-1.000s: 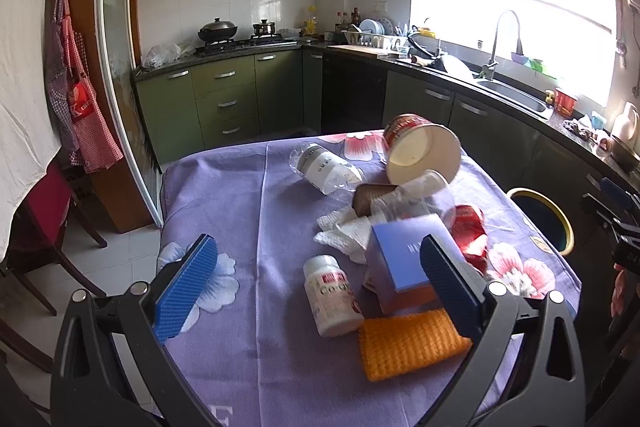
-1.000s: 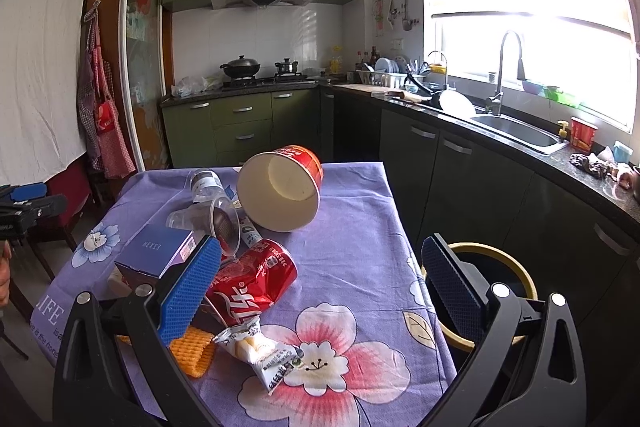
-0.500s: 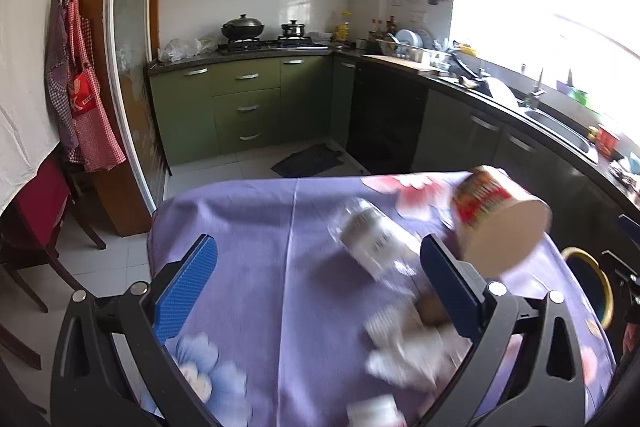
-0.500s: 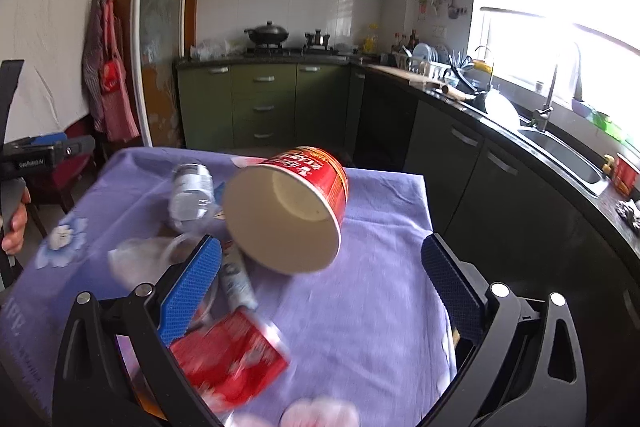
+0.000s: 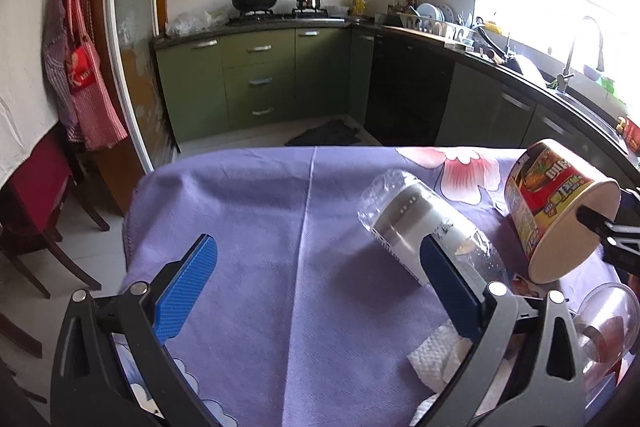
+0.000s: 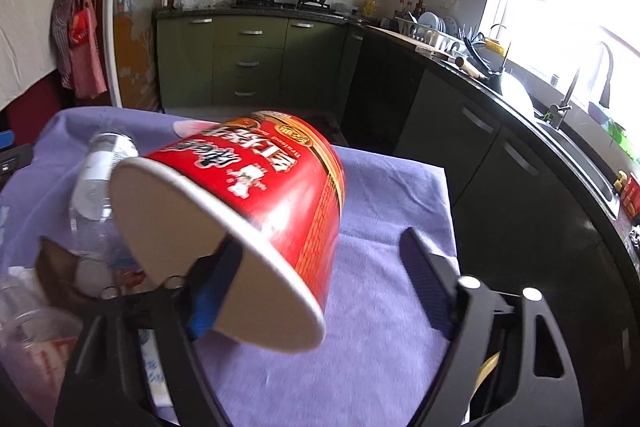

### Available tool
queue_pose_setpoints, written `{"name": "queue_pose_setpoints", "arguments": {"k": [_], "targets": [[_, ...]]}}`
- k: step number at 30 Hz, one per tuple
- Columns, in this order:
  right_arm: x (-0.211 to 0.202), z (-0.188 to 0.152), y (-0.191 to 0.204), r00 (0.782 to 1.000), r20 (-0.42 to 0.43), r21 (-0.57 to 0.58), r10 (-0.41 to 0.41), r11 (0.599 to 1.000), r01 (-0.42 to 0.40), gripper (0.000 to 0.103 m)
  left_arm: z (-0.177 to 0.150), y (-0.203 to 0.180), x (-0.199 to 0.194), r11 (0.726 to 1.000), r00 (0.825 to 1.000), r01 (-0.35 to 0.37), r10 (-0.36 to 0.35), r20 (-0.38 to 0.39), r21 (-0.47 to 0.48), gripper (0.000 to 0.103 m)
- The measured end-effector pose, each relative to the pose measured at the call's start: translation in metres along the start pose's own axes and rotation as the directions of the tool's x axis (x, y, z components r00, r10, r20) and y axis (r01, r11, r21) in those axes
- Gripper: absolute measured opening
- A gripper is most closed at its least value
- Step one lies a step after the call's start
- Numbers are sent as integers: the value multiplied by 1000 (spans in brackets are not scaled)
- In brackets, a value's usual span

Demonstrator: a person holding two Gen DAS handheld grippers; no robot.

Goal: Collect trash
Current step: 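Grasp the red paper noodle cup with the right gripper, then carry the noodle cup over the yellow-rimmed bin and open the right gripper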

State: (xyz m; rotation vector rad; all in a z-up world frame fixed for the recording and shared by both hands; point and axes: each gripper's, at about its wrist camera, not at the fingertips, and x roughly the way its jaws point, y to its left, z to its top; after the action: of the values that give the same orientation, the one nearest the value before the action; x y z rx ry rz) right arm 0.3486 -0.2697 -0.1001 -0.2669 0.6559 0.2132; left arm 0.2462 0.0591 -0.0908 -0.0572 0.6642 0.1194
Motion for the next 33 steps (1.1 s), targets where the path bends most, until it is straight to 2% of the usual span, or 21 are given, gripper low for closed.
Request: {"name": "queue_pose_setpoints", "arguments": {"k": [6, 8, 11, 15, 17, 21, 24, 28, 29, 32, 33], "targets": [[12, -4, -8, 1000, -5, 14, -17, 1000, 17, 30, -3, -4, -3, 1000, 1000, -6, 6, -2, 23, 97], [15, -2, -13, 1000, -16, 29, -2, 1000, 2, 9, -2, -4, -4, 1000, 1000, 4, -4, -2, 16, 97], [18, 4, -23, 999, -42, 66, 35, 997, -32, 6, -1, -3, -6, 1000, 1000, 5, -5, 2, 12, 97], [23, 15, -45, 984, -111, 161, 141, 979, -122, 4, 0, -1, -9, 1000, 1000, 13, -13, 9, 7, 97], [20, 21, -62, 969, -149, 223, 200, 961, -164, 3, 0, 0, -12, 1000, 1000, 19, -19, 17, 5, 97], [-1, 22, -102, 941, -198, 331, 273, 923, -198, 3, 2, -2, -20, 1000, 999, 15, -15, 43, 16, 97], [-29, 11, -138, 933, -236, 387, 271, 907, -165, 3, 3, -5, -24, 1000, 998, 24, -25, 52, 19, 97], [-66, -20, -196, 923, -315, 442, 220, 895, -63, 3, 2, -13, -30, 999, 997, 39, -42, 67, 36, 97], [-77, -32, -214, 919, -343, 456, 193, 890, -17, 3, 1, -14, -31, 998, 997, 40, -42, 70, 40, 97], [-90, -65, -251, 898, -412, 489, 155, 869, 75, 3, 0, -18, -33, 998, 996, 49, -52, 75, 50, 97], [-90, -79, -265, 882, -444, 507, 157, 856, 103, 3, 0, -18, -33, 997, 996, 50, -54, 76, 52, 97]]}}
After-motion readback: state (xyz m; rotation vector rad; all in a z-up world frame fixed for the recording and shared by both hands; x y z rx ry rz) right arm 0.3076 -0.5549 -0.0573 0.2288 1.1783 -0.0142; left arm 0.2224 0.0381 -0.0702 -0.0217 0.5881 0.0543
